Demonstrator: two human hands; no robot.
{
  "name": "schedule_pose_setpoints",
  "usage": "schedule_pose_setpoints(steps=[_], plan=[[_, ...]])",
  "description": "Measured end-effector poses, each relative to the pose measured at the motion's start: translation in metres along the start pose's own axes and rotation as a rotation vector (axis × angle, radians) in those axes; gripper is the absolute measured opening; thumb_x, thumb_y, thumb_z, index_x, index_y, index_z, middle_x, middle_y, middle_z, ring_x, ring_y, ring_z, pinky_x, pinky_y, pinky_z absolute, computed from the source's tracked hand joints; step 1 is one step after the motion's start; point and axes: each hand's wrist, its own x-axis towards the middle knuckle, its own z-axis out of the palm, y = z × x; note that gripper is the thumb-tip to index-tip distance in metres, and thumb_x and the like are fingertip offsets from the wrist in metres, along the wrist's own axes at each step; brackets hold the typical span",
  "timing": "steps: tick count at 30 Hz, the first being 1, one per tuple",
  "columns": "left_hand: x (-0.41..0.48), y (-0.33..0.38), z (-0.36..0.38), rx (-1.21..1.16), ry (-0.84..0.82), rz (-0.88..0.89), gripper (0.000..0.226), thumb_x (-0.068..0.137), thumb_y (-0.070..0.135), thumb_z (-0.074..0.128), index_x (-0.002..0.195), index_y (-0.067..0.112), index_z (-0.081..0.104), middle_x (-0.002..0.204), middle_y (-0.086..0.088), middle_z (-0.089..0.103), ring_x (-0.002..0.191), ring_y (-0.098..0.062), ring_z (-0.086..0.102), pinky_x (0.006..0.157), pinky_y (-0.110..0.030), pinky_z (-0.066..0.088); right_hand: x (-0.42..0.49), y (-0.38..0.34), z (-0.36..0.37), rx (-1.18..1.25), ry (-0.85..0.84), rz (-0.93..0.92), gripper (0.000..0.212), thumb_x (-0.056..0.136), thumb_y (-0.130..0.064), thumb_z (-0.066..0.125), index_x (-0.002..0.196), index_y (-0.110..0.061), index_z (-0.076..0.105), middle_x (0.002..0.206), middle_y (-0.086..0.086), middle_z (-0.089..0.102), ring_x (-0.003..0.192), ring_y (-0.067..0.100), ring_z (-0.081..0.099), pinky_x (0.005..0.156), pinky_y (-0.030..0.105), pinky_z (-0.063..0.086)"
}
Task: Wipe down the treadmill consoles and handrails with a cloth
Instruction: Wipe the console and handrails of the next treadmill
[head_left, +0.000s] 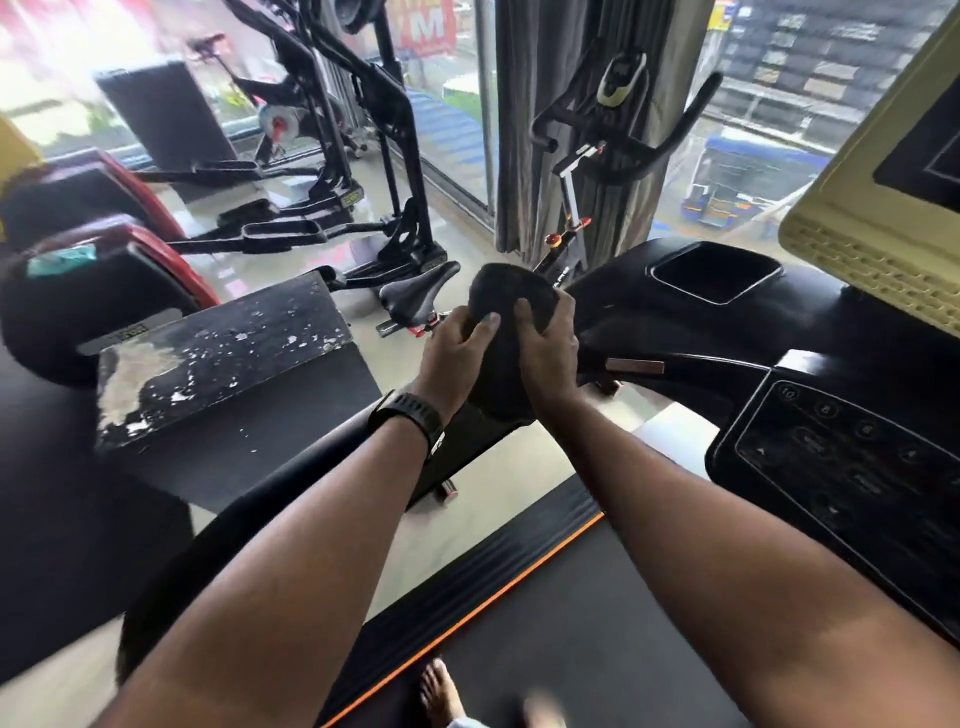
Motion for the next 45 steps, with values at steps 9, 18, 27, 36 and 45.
schedule_pose_setpoints(steps=[9, 18, 27, 36, 45], plan=[[-0.042, -0.006, -0.064, 0.090, 0.141, -0.002, 0.042, 0.082, 0.056, 0.056, 0.106, 0.024, 0.068, 0.103, 0.004, 0.073, 0.098, -0.016, 0.068, 0.091, -0.047, 0.055, -0.048, -0.006, 0.047, 0.054, -0.074, 0.024, 0.047, 0.103, -0.044, 0.051, 0.145, -0.023, 0.043, 0.136, 0.010, 0.059, 0.125, 0.028, 0.055, 0.110, 0.045, 0.043], [-0.072, -0.033, -0.116, 0.299, -0.072, 0.061, 0.033, 0.098, 0.034, 0.056, 0.129, 0.023, 0.061, 0.112, 0.003, 0.070, 0.103, -0.016, 0.064, 0.094, -0.034, 0.051, -0.103, 0.022, 0.082, 0.063, 0.226, 0.077, 0.039, 0.105, -0.034, 0.051, 0.138, -0.015, 0.042, 0.131, 0.015, 0.063, 0.118, 0.035, 0.060, 0.096, 0.034, 0.043], [-0.049, -0.066, -0.106, 0.645, -0.396, 0.298, 0.043, 0.099, 0.025, 0.054, 0.141, 0.015, 0.053, 0.141, -0.005, 0.058, 0.132, -0.019, 0.051, 0.113, -0.040, 0.037, -0.097, 0.060, 0.066, 0.123, 0.568, 0.316, 0.040, 0.106, -0.031, 0.049, 0.141, -0.014, 0.039, 0.139, 0.017, 0.059, 0.123, 0.041, 0.057, 0.097, 0.038, 0.040], [0.017, -0.073, -0.076, 0.994, -0.569, 0.469, 0.060, 0.101, 0.040, 0.048, 0.156, 0.022, 0.031, 0.166, -0.001, 0.021, 0.153, -0.014, 0.015, 0.123, -0.038, 0.016, -0.048, 0.094, 0.077, 0.209, 0.620, 0.443, 0.038, 0.101, -0.036, 0.056, 0.128, -0.017, 0.036, 0.122, 0.020, 0.064, 0.107, 0.038, 0.064, 0.093, 0.041, 0.046], [0.034, -0.108, -0.083, 0.984, -0.603, 0.644, 0.071, 0.097, 0.055, 0.033, 0.160, 0.025, 0.019, 0.168, 0.004, 0.007, 0.154, -0.010, 0.001, 0.125, -0.031, 0.008, -0.053, 0.103, 0.108, 0.071, 0.771, 0.154, 0.027, 0.095, -0.031, 0.063, 0.110, -0.007, 0.066, 0.130, 0.012, 0.050, 0.127, 0.024, 0.046, 0.109, 0.034, 0.036]])
